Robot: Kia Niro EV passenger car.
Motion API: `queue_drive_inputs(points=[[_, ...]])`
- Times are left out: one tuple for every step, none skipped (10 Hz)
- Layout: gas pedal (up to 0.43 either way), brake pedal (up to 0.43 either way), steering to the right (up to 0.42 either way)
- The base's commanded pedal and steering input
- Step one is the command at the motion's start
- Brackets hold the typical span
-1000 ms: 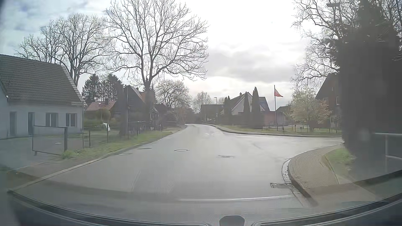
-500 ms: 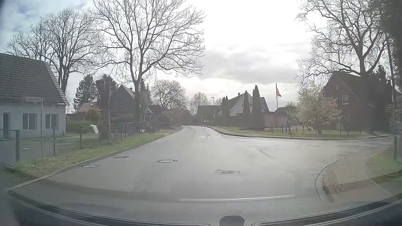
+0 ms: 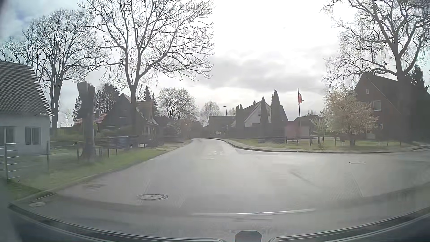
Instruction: Follow the waypoints while adhering to traffic rules and regulations
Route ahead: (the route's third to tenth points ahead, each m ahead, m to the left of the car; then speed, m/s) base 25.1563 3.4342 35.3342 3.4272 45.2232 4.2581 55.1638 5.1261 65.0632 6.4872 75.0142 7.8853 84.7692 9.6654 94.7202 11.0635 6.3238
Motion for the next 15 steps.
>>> queue_drive_inputs(points=[[0.280, 0.000, -0.003], [0.280, 0.000, -0.016], [0.280, 0.000, -0.024], [0.280, 0.000, -0.022], [0.280, 0.000, -0.019], [0.280, 0.000, -0.017], [0.280, 0.000, -0.017], [0.280, 0.000, -0.017], [0.280, 0.000, -0.016], [0.280, 0.006, -0.015], [0.280, 0.000, -0.015], [0.280, 0.000, -0.014], [0.280, 0.000, -0.014], [0.280, 0.000, -0.014], [0.280, 0.000, -0.014]])
